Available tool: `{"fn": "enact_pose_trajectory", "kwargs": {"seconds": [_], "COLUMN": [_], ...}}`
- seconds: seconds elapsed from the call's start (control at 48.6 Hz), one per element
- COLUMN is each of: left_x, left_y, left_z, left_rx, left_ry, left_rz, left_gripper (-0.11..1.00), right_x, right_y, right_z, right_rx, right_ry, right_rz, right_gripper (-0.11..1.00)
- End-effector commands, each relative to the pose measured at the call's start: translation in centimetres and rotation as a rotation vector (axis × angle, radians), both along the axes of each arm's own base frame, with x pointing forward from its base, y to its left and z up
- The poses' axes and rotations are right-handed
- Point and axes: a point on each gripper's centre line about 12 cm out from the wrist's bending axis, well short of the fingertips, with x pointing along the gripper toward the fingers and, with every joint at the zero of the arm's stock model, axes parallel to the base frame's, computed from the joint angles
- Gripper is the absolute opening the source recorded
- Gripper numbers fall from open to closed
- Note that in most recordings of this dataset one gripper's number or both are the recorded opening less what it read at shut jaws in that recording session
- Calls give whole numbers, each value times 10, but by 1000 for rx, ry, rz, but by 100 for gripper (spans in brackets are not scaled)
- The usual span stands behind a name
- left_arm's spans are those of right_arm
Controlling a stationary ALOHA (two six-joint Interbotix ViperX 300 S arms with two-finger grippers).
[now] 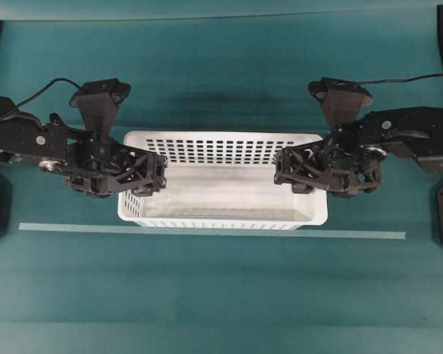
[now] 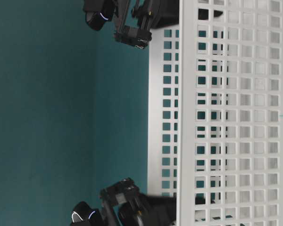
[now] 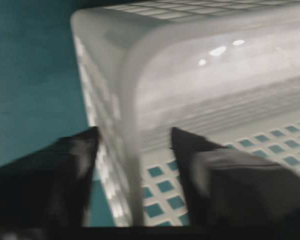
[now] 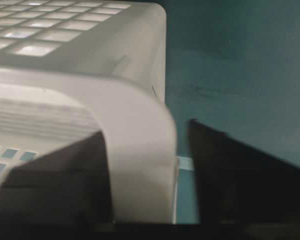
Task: Lift the white basket with both hands.
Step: 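Lift the basket with both grippers, raising it off the table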
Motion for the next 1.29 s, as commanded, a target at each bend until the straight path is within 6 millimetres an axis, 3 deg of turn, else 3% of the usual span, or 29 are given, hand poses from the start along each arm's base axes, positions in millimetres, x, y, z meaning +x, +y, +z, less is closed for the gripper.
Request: {"fn": "enact_pose_trajectory", "kwargs": {"seconds": [0.0,0.082,0.164,0.658,0.802,1.089,1.274], "left_x": [2,2,2,5,8,13,7], "left_y": [0,0,-2,-4,-4,-8,-6], "left_z": [-3,-4,-5,2,19,88,123], "left_rx": [6,11,13,18,22,35,54], "left_ry": [7,12,14,-7,-41,-138,-154], "left_rz": [-10,-20,-29,-40,-43,-53,-69], "left_gripper": [49,27,12,11,11,8,8], "right_x": [3,2,2,9,18,23,25], "right_y": [0,-1,-1,-2,-1,5,5], "right_z": [-7,-8,-7,1,22,66,102], "right_rx": [8,10,10,3,7,28,15], "right_ry": [22,25,25,13,28,99,19], "right_rz": [-11,-20,-21,1,41,123,125], "right_gripper": [38,19,19,19,19,19,19]}}
